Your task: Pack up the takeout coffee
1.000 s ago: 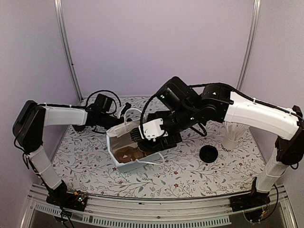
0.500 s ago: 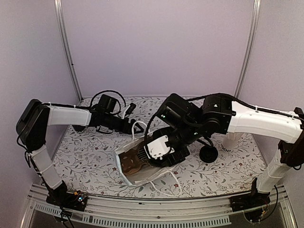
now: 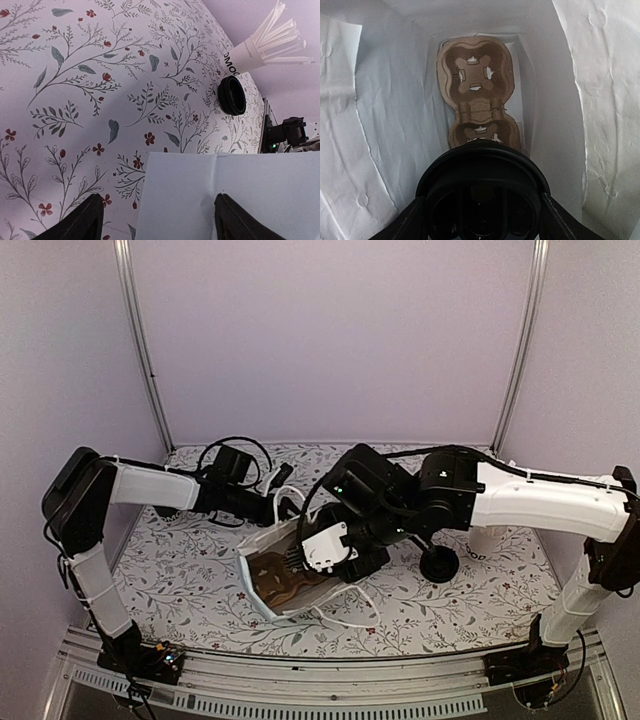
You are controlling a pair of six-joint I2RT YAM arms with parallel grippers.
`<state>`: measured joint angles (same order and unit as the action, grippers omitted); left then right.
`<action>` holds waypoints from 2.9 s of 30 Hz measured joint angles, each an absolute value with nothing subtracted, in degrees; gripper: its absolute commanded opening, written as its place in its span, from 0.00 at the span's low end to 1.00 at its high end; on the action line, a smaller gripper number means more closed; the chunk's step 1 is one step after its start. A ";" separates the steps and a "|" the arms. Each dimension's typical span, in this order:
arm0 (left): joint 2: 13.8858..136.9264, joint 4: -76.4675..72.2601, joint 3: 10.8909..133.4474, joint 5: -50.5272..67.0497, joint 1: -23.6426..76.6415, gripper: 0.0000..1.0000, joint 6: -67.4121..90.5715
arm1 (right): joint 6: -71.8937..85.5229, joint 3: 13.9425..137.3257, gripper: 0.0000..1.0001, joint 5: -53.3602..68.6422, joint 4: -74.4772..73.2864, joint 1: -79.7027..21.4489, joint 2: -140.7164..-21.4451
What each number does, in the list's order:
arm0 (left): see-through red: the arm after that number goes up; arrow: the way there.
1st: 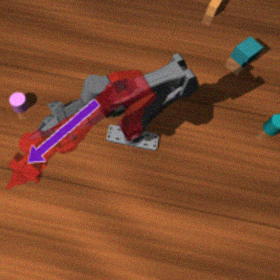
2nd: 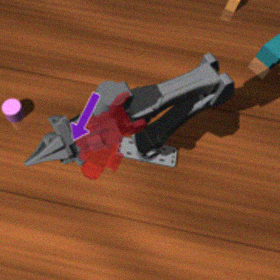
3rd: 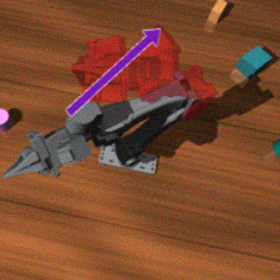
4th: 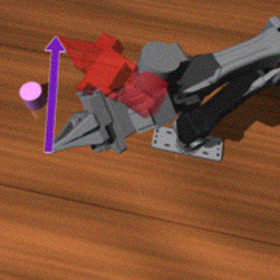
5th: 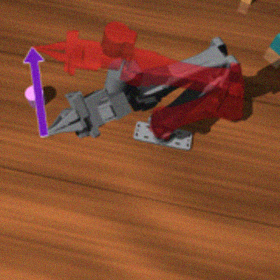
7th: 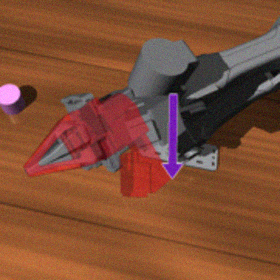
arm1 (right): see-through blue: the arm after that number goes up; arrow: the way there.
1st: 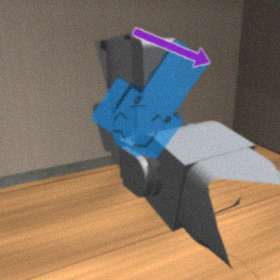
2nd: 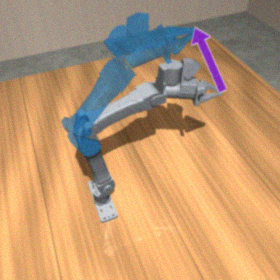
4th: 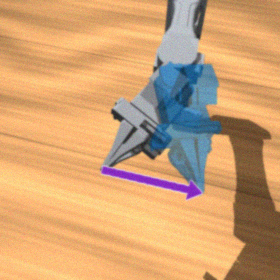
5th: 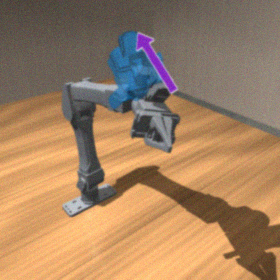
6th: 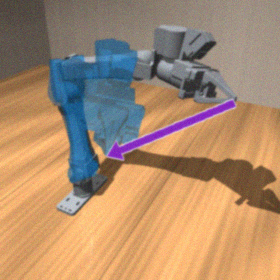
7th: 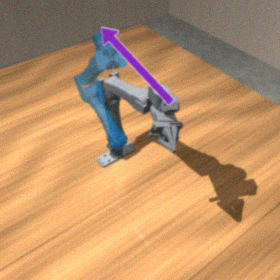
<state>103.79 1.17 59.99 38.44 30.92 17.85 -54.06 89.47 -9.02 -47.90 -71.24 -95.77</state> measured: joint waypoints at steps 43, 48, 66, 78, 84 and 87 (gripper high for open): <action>105.78 -10.55 58.74 52.51 32.91 0.72 19.79 | -57.23 82.83 0.45 -14.90 -36.21 -71.24 -98.24; 105.78 -11.44 58.74 53.54 33.21 0.72 19.97 | -57.32 81.91 0.45 -14.85 -35.62 -71.24 -98.41; 105.71 -12.56 58.13 53.78 33.58 0.72 20.12 | -56.90 81.67 0.45 -12.62 -37.43 -71.24 -98.78; 105.71 -12.23 58.13 53.80 33.65 0.71 20.08 | -56.16 81.78 0.45 -10.87 -39.09 -71.24 -99.22; 105.71 -12.12 58.13 53.84 33.67 0.71 20.01 | -56.14 81.93 0.45 -11.46 -38.57 -71.18 -100.03; 105.71 -12.12 58.13 53.82 33.67 0.71 20.01 | -56.14 82.46 0.44 -11.33 -38.68 -70.91 -100.64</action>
<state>105.71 -12.12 58.13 53.82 33.67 20.01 -56.14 82.46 -11.33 -38.68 -70.91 -100.64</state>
